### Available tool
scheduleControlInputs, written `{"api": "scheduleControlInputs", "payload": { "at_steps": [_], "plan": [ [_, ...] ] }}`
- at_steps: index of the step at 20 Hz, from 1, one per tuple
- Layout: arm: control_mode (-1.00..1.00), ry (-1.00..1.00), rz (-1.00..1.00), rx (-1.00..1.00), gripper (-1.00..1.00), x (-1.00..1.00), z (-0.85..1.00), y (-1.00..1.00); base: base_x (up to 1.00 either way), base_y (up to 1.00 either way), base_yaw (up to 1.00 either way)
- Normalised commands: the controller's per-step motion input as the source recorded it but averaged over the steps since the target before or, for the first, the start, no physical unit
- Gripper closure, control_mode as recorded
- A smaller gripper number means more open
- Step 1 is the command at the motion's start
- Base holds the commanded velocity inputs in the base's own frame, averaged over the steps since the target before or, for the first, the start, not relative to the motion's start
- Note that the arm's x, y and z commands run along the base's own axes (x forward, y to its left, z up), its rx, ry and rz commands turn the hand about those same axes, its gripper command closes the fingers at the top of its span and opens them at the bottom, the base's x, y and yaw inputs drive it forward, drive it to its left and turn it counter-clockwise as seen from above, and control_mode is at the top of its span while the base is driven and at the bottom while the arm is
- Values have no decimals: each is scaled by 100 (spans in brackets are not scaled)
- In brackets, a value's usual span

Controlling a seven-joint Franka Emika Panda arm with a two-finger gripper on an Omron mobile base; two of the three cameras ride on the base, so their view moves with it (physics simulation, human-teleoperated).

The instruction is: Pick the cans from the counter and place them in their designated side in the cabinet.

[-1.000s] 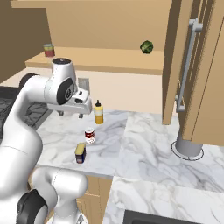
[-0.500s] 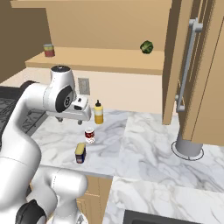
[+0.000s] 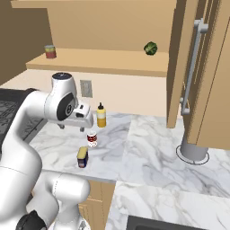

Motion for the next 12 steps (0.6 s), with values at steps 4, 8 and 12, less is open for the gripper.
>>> {"api": "scheduleControlInputs", "payload": {
  "at_steps": [4,8,12],
  "plan": [
    [-100,0,0,-2,-100,0,-13,0,0,0,0],
    [-100,0,0,-2,-100,0,-14,0,0,0,0],
    [-100,0,1,-2,-100,0,-14,0,0,0,0]
  ]
}}
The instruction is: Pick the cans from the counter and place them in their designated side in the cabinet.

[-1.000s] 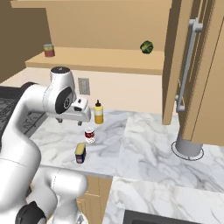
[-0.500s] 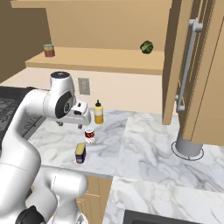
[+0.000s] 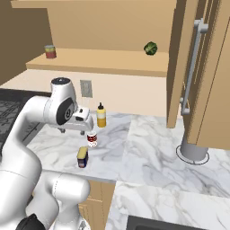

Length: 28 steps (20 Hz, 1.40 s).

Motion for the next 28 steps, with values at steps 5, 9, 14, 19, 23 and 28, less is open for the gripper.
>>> {"api": "scheduleControlInputs", "payload": {
  "at_steps": [5,9,14,19,23,28],
  "plan": [
    [-100,0,1,0,-100,0,-14,0,0,0,0],
    [-100,0,2,0,-100,0,-18,1,0,0,0],
    [-100,0,2,0,-100,0,-19,0,0,0,0],
    [-100,0,1,0,-100,0,-16,0,0,0,0],
    [-100,0,1,0,-100,0,-14,0,0,0,0],
    [-100,0,1,0,-100,0,-13,0,0,0,0]
  ]
}}
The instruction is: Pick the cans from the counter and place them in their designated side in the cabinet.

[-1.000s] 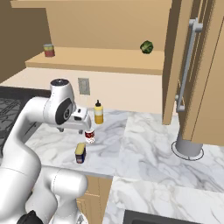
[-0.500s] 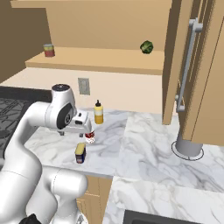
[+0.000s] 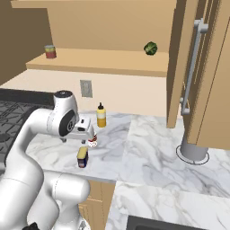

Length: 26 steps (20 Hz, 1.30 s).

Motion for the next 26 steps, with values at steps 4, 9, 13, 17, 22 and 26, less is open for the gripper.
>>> {"api": "scheduleControlInputs", "payload": {
  "at_steps": [4,9,13,17,22,26],
  "plan": [
    [-100,0,1,0,-100,0,-12,0,0,0,0],
    [-100,0,1,0,-100,1,-12,0,0,0,0],
    [-100,0,0,0,-100,6,-9,0,0,0,0],
    [-100,0,0,0,-100,9,-9,0,0,0,0],
    [-100,0,0,0,-100,11,-11,0,0,0,0],
    [-100,0,0,0,-100,10,-11,0,0,0,0]
  ]
}}
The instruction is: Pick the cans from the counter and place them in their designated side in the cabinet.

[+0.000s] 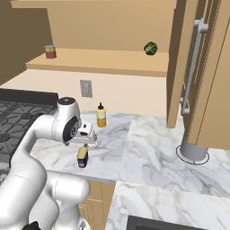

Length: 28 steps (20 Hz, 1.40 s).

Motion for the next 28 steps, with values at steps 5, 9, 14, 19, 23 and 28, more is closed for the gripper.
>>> {"api": "scheduleControlInputs", "payload": {
  "at_steps": [5,9,14,19,23,28],
  "plan": [
    [-100,0,0,0,-100,5,-12,0,0,0,0],
    [-100,0,0,0,-100,0,-14,0,0,0,0],
    [-100,0,0,0,-100,0,-15,0,0,0,0],
    [-100,0,0,0,-100,0,-16,0,0,0,0],
    [-100,0,0,0,-100,3,-17,0,0,0,0],
    [-100,0,0,0,-100,7,-17,0,0,0,0]
  ]
}}
